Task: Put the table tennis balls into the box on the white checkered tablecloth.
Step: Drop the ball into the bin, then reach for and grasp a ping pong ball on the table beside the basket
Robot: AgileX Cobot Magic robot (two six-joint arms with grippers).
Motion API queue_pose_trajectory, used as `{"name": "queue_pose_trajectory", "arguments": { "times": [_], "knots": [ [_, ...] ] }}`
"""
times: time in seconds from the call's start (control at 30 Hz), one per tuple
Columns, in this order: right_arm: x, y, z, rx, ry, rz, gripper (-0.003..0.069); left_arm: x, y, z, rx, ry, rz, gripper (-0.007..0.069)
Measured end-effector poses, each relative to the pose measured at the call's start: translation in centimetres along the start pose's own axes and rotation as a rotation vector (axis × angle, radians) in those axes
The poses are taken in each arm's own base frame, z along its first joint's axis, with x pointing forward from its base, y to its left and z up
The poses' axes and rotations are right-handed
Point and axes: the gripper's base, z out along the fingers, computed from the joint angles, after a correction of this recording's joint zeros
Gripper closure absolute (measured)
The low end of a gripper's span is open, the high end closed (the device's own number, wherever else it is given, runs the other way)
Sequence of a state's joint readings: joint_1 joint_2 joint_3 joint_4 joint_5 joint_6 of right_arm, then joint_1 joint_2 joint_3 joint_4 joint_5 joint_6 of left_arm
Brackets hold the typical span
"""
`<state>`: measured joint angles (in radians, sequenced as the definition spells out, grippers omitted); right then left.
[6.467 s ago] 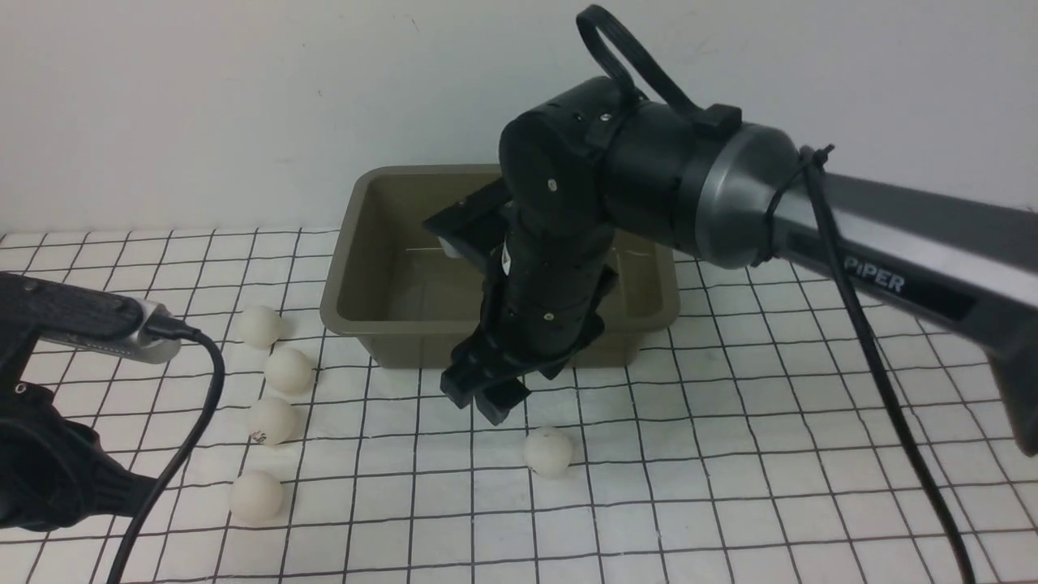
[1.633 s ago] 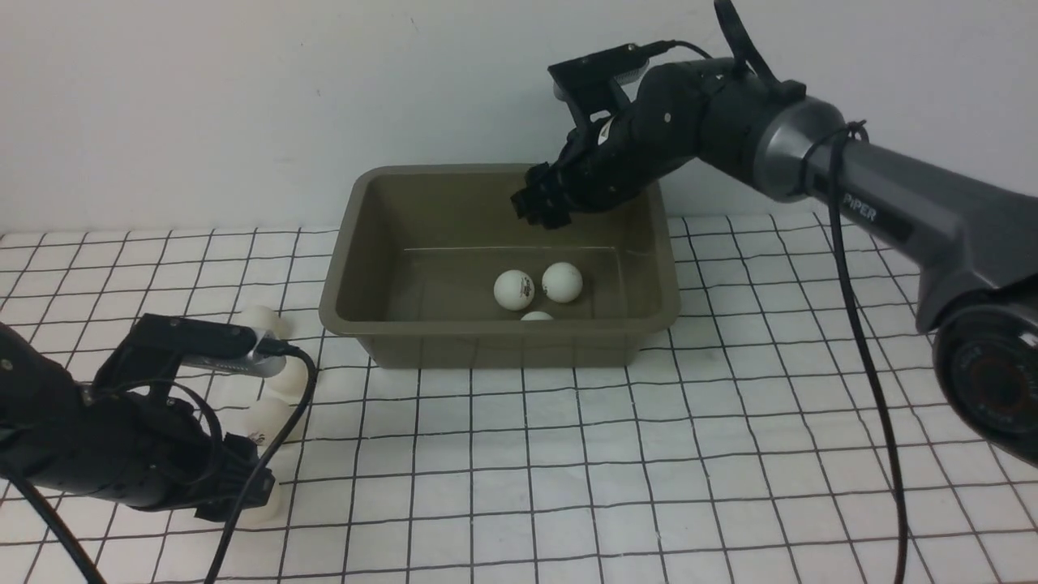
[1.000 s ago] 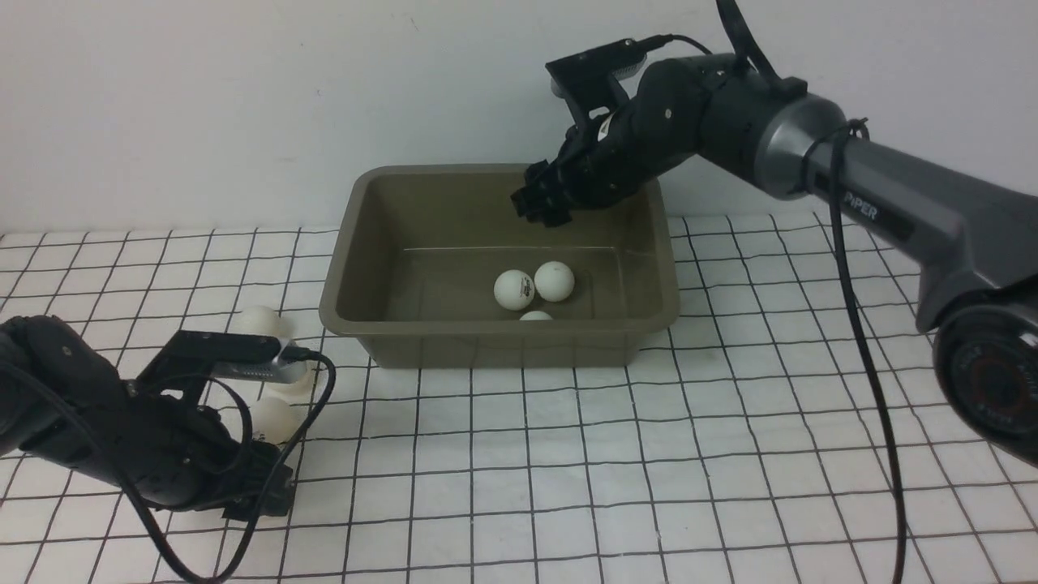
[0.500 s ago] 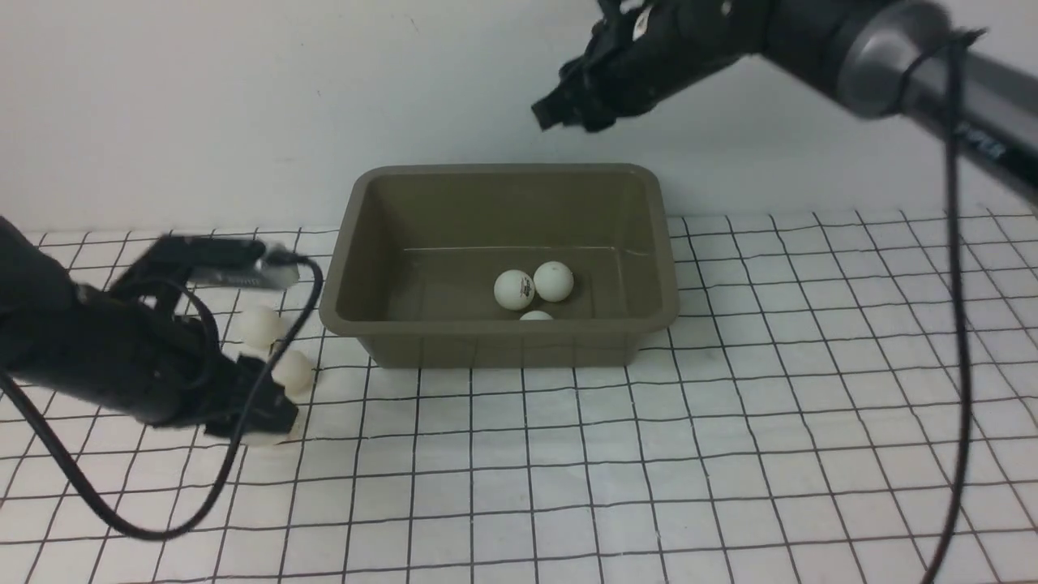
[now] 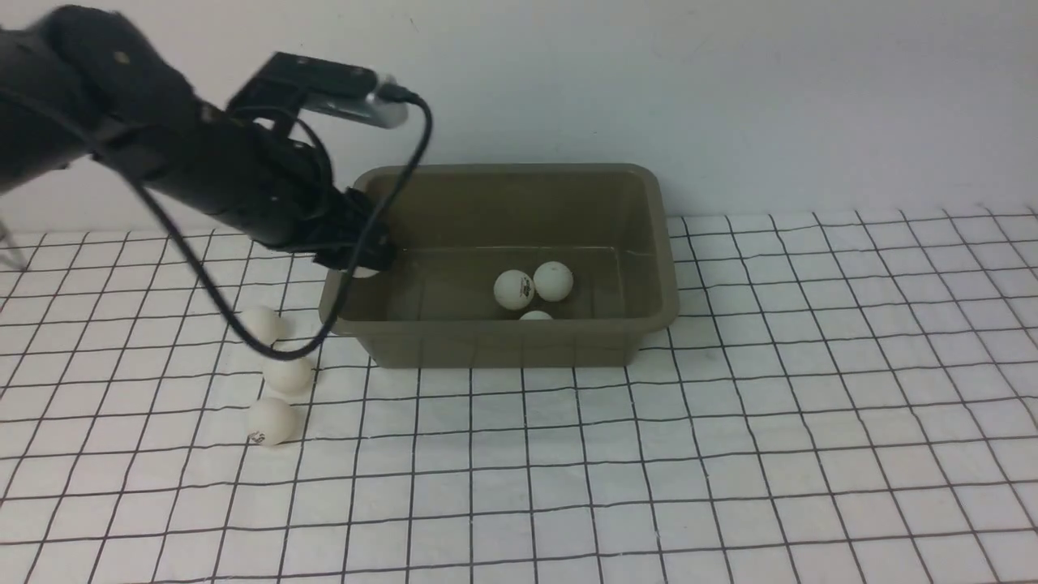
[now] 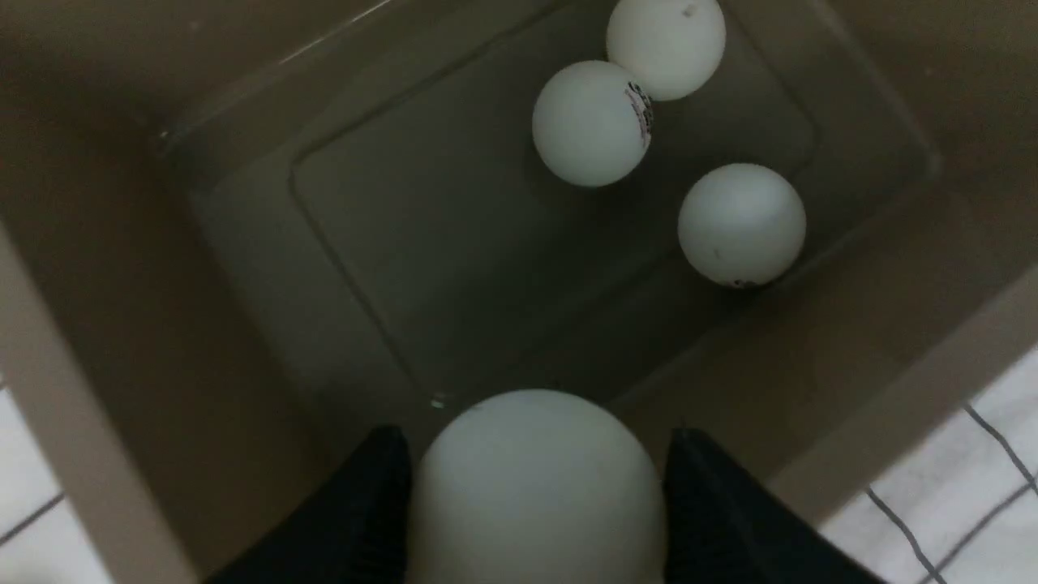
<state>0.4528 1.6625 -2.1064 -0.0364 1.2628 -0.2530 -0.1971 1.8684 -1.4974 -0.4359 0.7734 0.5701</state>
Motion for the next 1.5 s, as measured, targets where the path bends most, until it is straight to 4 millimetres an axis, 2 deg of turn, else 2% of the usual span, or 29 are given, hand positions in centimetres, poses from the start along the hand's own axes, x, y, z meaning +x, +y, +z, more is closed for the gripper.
{"name": "queue_pose_trajectory", "arguments": {
  "times": [0.1, 0.17, 0.27, 0.4, 0.5, 0.6, 0.7, 0.77, 0.87, 0.9, 1.03, 1.17, 1.23, 1.37, 1.5],
  "knots": [
    [0.6, 0.4, -3.1, -0.036, -0.035, 0.0, 0.0675, -1.0, 0.4, 2.7, 0.011, 0.026, 0.021, 0.0275],
    [1.6, 0.7, -4.3, -0.048, -0.026, -0.002, 0.0675, -1.5, 0.6, 4.0, 0.029, 0.055, 0.036, 0.0275],
    [3.2, 1.2, -4.9, -0.06, 0.015, -0.007, 0.0675, -1.9, 0.9, 5.4, 0.053, 0.09, 0.053, 0.0275],
    [6.1, 2.0, -5.1, -0.081, 0.09, -0.009, 0.0675, -2.2, 1.1, 5.8, 0.059, 0.095, 0.062, 0.0234],
    [7.3, 2.2, -5.2, -0.07, 0.094, -0.015, 0.0675, -3.1, 1.0, 4.9, 0.063, 0.093, 0.081, 0.0188],
    [8.0, 2.2, -4.9, -0.05, 0.095, -0.026, 0.0675, -4.5, 0.8, 2.3, 0.029, 0.096, 0.115, 0.0176],
    [8.1, 2.2, -4.7, -0.041, 0.089, -0.031, 0.0675, -5.8, 0.3, -1.8, -0.023, 0.085, 0.13, 0.0176],
    [8.0, 2.2, -4.6, -0.038, 0.074, -0.03, 0.0675, -5.9, -0.1, -4.9, -0.07, 0.112, 0.129, 0.0176],
    [8.0, 2.2, -4.6, -0.037, 0.069, -0.03, 0.0675, -5.6, -0.1, -8.5, -0.194, 0.134, 0.121, 0.0176],
    [8.0, 2.2, -4.6, -0.038, 0.067, -0.029, 0.0675, -5.3, 0.1, -9.1, -0.224, 0.136, 0.11, 0.0177],
    [8.0, 2.2, -4.6, -0.042, 0.067, -0.027, 0.0675, -2.4, 0.9, -9.9, -0.234, 0.202, 0.017, 0.0187],
    [7.9, 2.3, -4.6, -0.054, 0.064, -0.019, 0.0675, 2.9, 1.0, -9.6, -0.205, 0.289, -0.06, 0.0188],
    [7.9, 2.3, -4.6, -0.054, 0.062, -0.019, 0.0675, 5.1, 0.8, -8.8, -0.201, 0.284, -0.088, 0.0188],
    [7.9, 2.5, -4.6, -0.07, 0.058, -0.009, 0.0675, 9.4, 0.5, -5.5, -0.184, 0.273, -0.136, 0.0188],
    [7.9, 2.6, -4.6, -0.08, 0.055, -0.003, 0.0675, 11.2, 0.9, -2.9, -0.193, 0.256, -0.156, 0.0188]
  ]
}}
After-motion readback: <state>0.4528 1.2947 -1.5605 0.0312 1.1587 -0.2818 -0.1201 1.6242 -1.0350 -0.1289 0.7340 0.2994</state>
